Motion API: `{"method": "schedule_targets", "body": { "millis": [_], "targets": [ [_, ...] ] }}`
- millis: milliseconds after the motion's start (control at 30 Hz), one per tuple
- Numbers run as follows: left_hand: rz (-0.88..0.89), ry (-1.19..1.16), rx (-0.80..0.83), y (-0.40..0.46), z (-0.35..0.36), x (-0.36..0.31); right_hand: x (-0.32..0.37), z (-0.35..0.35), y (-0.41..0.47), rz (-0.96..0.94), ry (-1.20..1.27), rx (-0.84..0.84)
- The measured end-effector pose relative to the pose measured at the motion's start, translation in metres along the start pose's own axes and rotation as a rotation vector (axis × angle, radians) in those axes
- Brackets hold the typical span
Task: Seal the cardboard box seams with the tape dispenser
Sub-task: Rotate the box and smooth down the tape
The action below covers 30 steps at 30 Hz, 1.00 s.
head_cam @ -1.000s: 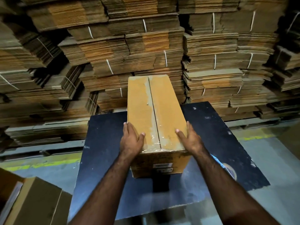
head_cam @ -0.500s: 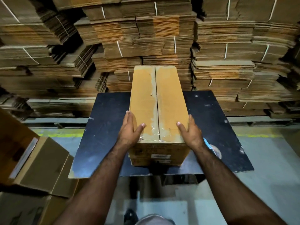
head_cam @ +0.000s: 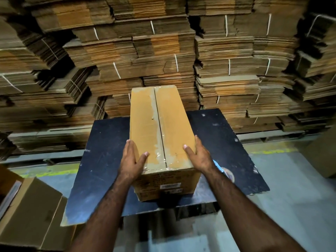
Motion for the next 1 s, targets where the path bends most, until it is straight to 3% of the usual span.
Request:
{"method": "schedule_targets", "body": {
  "millis": [433,833,1000],
  "targets": [
    [-0.043,-0.027,-0.020,0.031,-0.026,-0.004,0.021,-0.013,0.021,-0.061,-0.129,-0.062],
    [0.063,0.301,0.157,0.078,-0.025,-0.006,0.042,0.008,0.075,-0.058,-0.274,-0.058],
    [0.078,0.257,0.147,0.082,-0.023,-0.013,0.040,0.012,0.083,-0.054,-0.295,-0.083]
  ]
}}
Point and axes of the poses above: each hand's wrist, its own y-axis towards the middle knuckle, its own z-axis out of the palm, x = y × z, the point moved 1 cm from there along y, towards the middle knuckle, and after that the axes turned 10 degrees about y, right-handed, at the moved point
